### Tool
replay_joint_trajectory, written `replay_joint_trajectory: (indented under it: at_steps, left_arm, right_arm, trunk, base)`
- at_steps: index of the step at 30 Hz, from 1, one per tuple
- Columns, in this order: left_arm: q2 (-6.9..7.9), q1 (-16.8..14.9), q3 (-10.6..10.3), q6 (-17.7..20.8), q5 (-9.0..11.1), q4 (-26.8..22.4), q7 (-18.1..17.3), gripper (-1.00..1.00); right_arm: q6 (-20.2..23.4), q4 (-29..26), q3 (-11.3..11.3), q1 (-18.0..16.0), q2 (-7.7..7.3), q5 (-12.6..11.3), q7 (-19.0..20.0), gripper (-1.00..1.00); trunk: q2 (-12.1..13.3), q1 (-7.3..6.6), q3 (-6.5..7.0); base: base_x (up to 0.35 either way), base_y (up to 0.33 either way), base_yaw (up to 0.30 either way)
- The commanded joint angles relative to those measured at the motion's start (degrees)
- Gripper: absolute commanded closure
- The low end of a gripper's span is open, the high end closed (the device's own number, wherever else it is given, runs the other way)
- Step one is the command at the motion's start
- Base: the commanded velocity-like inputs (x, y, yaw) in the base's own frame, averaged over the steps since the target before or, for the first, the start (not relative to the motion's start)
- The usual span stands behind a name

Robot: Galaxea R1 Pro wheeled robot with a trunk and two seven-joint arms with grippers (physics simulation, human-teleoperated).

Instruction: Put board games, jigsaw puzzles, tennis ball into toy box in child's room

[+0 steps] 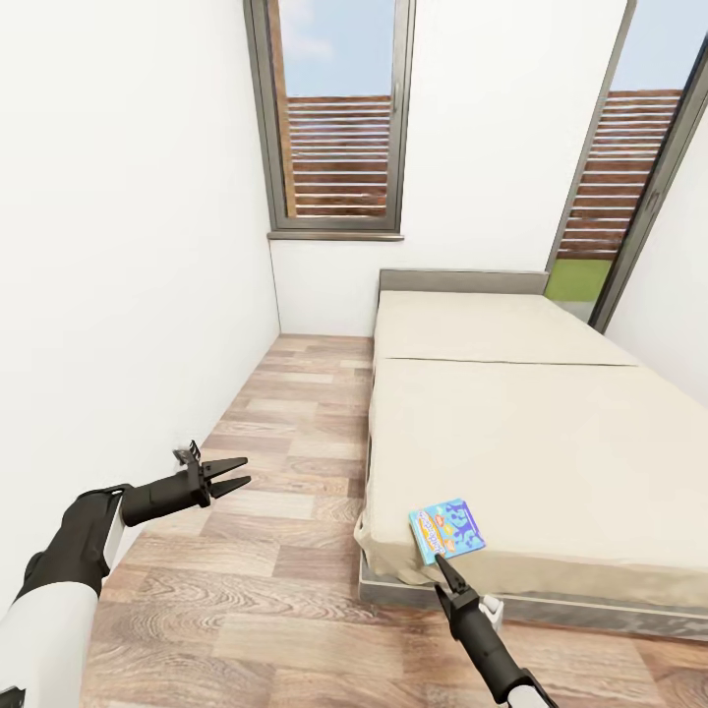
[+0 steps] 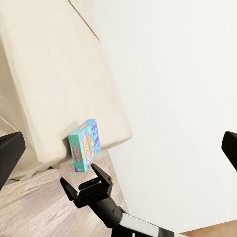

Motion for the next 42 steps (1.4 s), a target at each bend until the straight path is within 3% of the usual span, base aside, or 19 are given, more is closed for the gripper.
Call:
replay_joint_trajectory:
  at_steps: [1,5,10,16,42]
  left_arm:
    - [-0.05,0.0,0.2,0.6,-0.6,0.0,-0.5,-1.0]
    - [-0.02,-0.1,0.2,0.6,-0.6,0.0,-0.5,-1.0]
    - [-0.02,-0.1,0.2,0.6,-0.6,0.0,-0.5,-1.0]
    - [0.0,0.0,0.2,0.6,-0.6,0.0,-0.5,-1.0]
    - [0.01,0.0,0.2,0.6,-0.6,0.0,-0.5,-1.0]
  right_arm:
    - [0.6,-0.2,-0.1,0.0,0.03,-0.4,0.5,-1.0]
    - [0.6,-1.3,0.7,0.0,0.03,-0.4,1.0,-1.0]
    - [0.6,-3.4,4.3,0.0,-0.08,-0.5,1.2,-1.0]
    - [0.6,-4.1,6.2,0.0,-0.35,-0.6,1.2,-1.0]
    - [0.6,-4.4,6.8,0.0,-0.58,-0.7,1.2,-1.0]
  trunk:
    - [0.0,-0.01,-0.05]
    - [0.0,-0.01,-0.05]
    - [0.0,-0.01,-0.05]
    - [0.0,-0.01,-0.05]
    - [0.0,-0.01,-0.05]
  base:
    - [0.0,0.0,0.0]
    - [0.0,0.0,0.0]
    - [0.0,0.0,0.0]
    - [0.0,0.0,0.0]
    - [0.015,0.0,0.0]
